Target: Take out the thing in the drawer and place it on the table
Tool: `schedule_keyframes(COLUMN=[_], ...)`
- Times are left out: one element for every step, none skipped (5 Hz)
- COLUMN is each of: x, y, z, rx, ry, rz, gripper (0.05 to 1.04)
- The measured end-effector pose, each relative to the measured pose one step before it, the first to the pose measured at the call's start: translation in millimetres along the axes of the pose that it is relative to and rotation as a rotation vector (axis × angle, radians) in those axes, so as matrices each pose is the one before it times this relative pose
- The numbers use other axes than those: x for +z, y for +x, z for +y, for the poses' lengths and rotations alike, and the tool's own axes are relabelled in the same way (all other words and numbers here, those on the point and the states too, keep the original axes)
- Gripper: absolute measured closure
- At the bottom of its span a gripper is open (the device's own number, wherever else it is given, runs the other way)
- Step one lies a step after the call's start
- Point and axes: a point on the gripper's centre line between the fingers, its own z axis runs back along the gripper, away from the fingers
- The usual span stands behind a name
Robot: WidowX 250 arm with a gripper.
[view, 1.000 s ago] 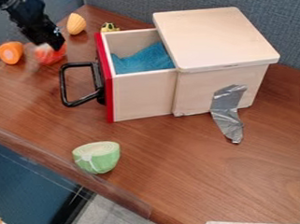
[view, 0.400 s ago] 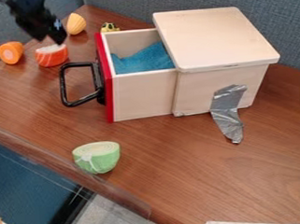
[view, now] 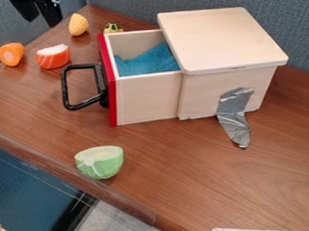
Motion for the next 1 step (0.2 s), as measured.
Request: schedule_keyframes(x=[16.37], y=[-1.90], z=[6.15], rx=[-0.0017], ry=[0.0400], rz=[0.0799], gripper=[0.083])
